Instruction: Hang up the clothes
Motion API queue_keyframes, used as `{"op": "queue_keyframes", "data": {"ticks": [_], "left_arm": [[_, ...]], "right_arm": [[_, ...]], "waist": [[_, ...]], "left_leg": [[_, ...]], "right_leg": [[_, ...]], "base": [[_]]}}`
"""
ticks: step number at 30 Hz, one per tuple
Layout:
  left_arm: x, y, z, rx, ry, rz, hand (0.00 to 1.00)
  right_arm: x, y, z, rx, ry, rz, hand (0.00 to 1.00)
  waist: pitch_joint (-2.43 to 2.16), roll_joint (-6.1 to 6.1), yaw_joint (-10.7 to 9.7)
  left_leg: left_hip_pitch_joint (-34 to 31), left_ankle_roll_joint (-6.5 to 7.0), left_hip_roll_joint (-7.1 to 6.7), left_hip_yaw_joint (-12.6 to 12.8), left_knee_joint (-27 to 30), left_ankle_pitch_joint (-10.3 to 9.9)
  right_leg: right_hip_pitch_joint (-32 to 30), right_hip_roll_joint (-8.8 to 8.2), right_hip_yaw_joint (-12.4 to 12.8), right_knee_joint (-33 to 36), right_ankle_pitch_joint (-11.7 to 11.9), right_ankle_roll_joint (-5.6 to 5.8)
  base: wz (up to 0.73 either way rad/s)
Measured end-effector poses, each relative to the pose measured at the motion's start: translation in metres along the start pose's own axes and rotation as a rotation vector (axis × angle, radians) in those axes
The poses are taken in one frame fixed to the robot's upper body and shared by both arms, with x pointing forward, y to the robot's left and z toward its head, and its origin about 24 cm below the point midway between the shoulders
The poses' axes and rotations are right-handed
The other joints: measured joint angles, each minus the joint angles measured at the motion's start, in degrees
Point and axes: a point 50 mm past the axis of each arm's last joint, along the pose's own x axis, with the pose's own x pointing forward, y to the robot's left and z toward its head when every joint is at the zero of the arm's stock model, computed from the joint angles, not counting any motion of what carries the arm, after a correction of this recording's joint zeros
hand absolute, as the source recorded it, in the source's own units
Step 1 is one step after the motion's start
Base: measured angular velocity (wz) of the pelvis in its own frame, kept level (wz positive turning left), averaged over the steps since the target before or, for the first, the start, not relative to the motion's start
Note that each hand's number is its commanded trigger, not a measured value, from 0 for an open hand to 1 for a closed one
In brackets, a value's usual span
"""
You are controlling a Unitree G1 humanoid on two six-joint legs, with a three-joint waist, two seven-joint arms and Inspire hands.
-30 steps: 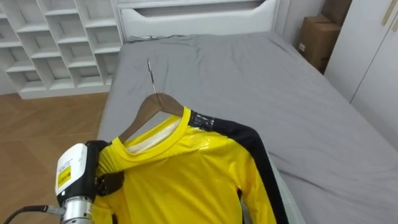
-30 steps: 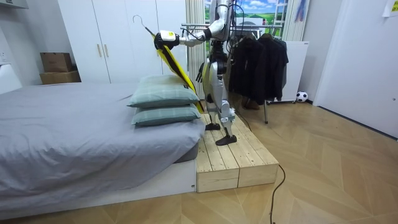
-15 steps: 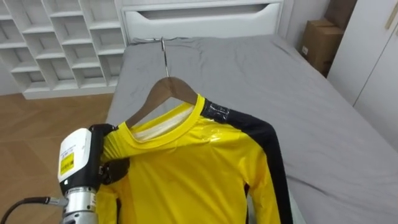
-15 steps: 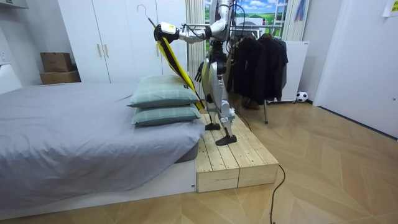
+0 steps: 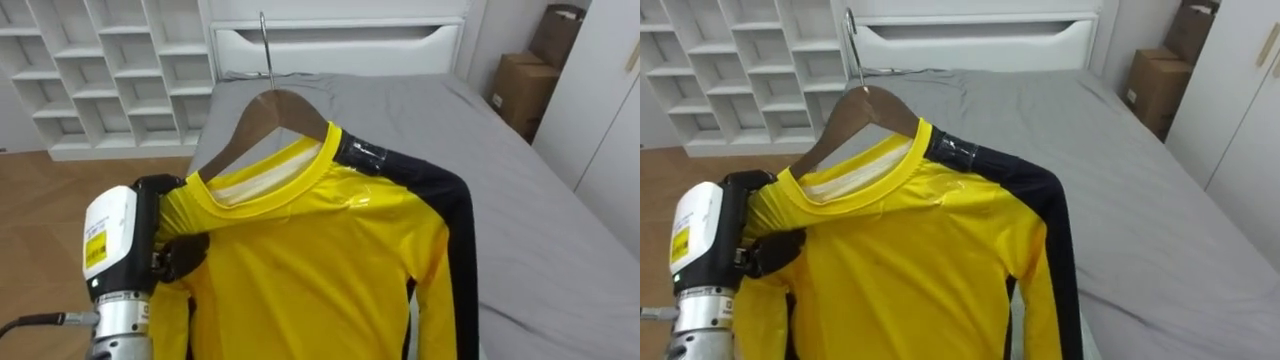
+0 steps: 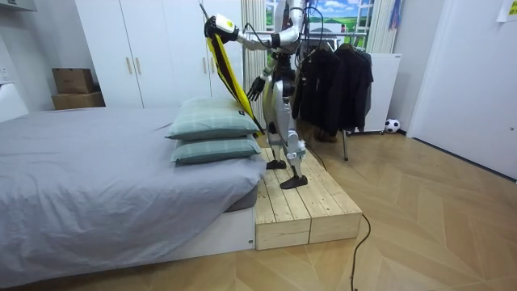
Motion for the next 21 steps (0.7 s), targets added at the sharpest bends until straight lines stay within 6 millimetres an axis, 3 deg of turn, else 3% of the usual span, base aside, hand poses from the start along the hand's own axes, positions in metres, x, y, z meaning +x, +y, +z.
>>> {"op": "queue_keyframes", "data": {"ticks": [2,8,15,21], "left_arm": [[-0.003,0.002,0.000,0.022,-0.018,0.005,1.00],[-0.003,0.002,-0.001,0.026,-0.016,-0.002,1.00],[-0.002,0.003,0.004,0.040,-0.043,-0.004,1.00],[-0.001,0.003,0.006,0.033,-0.046,-0.023,1.00]], "right_arm": [[0.001,-0.002,0.012,-0.014,-0.052,-0.026,0.00],[-0.002,0.005,0.062,-0.292,-0.307,-0.073,0.00],[-0.021,-0.001,0.124,-0.430,-0.608,-0.214,0.00],[-0.038,0.008,0.153,-0.509,-0.781,-0.259,0.00]], "waist": [[0.04,0.12,0.1],[0.02,-0.14,-0.1],[0.01,-0.20,0.5],[0.04,-0.58,1.4]], "left_leg": [[-0.1,0.00,0.00,-0.2,0.0,0.0],[-0.4,0.00,-0.01,-0.1,0.1,0.0],[-1.0,0.00,0.00,-0.1,0.0,0.0],[-0.5,0.00,0.08,-0.1,-0.1,0.0]], "right_leg": [[-0.1,-0.01,0.0,0.0,0.0,-0.01],[-0.4,-0.03,0.0,0.1,0.0,-0.04],[-1.3,0.00,-0.1,0.3,0.0,-0.06],[-1.3,0.06,0.2,1.0,0.0,-0.06]], "base": [[0.00],[0.00],[0.00],[-0.03]]}}
